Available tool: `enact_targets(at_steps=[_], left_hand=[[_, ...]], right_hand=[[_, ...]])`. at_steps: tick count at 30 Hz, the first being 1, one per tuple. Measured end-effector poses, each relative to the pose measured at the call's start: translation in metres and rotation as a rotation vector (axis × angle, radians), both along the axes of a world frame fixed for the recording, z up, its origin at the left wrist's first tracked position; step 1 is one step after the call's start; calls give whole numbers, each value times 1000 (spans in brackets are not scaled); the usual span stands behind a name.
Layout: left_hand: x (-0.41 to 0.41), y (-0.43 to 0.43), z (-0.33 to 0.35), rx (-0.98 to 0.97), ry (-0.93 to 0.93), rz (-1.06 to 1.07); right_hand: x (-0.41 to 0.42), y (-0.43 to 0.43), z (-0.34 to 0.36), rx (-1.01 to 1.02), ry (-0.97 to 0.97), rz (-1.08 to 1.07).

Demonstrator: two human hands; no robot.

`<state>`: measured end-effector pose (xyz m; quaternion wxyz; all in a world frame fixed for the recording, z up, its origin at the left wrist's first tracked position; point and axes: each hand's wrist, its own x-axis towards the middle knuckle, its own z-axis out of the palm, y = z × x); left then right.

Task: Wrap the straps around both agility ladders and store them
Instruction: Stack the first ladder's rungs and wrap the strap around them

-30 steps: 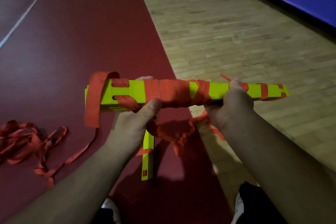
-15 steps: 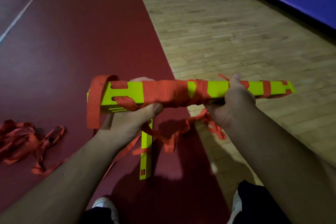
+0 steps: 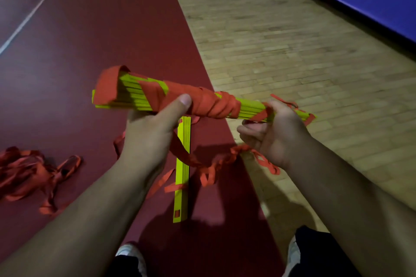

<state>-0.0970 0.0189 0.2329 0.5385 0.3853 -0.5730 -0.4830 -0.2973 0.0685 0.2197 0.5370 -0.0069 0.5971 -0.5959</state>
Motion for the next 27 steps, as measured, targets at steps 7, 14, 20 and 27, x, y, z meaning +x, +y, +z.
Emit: enact_targets(at_steps=[7, 14, 20, 27], left_hand=[[11, -29, -25, 687, 157, 251], [9, -12, -38, 787, 43, 60], [21, -10, -26, 574, -72, -274], [42, -34, -35, 197, -616, -208]], right_hand=[[-3, 15, -24, 201, 1371, 431], [21, 21, -68, 137, 1792, 934], [10, 24, -65, -29, 1695, 822], [5, 30, -39, -13, 1924, 691]])
